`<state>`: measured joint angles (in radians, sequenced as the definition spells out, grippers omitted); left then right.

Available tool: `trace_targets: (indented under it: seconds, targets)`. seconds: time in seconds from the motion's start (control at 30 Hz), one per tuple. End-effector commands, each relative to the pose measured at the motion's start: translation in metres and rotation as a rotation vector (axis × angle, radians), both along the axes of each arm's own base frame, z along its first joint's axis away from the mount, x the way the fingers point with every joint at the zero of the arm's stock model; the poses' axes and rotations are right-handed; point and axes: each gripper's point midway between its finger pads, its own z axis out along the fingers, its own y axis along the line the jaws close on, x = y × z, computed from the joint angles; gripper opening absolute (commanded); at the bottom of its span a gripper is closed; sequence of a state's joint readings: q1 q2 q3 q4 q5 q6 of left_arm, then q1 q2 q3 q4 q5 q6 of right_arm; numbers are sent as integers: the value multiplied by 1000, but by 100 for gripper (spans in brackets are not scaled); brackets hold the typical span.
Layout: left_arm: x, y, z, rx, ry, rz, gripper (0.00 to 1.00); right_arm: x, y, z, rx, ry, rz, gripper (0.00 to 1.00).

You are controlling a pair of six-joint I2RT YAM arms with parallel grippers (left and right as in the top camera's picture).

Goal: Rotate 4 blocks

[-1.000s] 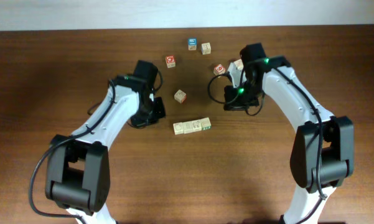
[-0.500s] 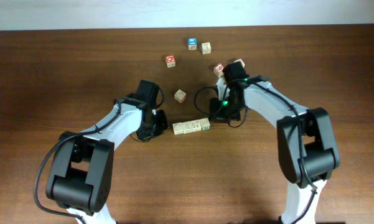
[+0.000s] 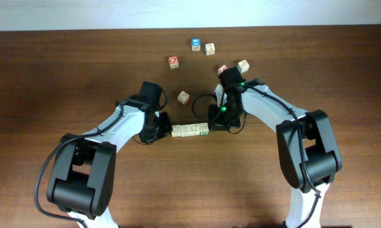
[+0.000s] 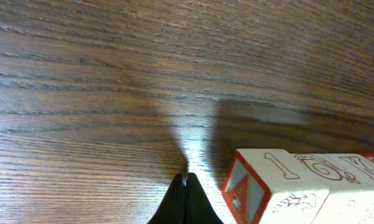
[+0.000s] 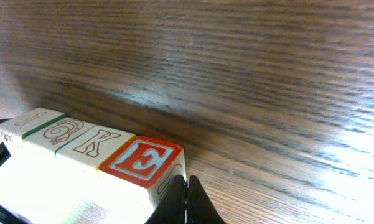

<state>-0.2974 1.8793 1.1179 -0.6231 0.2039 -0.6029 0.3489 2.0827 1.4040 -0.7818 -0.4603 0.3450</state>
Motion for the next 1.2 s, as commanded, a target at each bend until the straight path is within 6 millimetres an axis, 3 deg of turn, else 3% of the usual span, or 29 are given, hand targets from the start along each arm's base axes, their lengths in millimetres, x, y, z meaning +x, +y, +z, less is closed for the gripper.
trace_targets:
  seconds: [0.0,0.17,0.3,0.53,0.77,1.17]
  targets:
    - [-2,-4,3,-13,-16,-58,0,-8,5,-2,20,35,-1,4]
    - [3,-3,10,-88,-77,-258,0,-5,-5,-2,16,28,8,4]
    - [6,-6,22,-244,-134,-372,0,-1,-10,-1,47,5,39,4]
    - [6,-6,26,-305,-109,-300,0,1,-12,-5,192,-1,7,4]
    - [7,-4,16,-306,-90,-212,0,1,-12,-5,193,-5,10,4]
    - [6,-15,19,-337,-90,-220,0,1,-12,-5,193,-5,10,4]
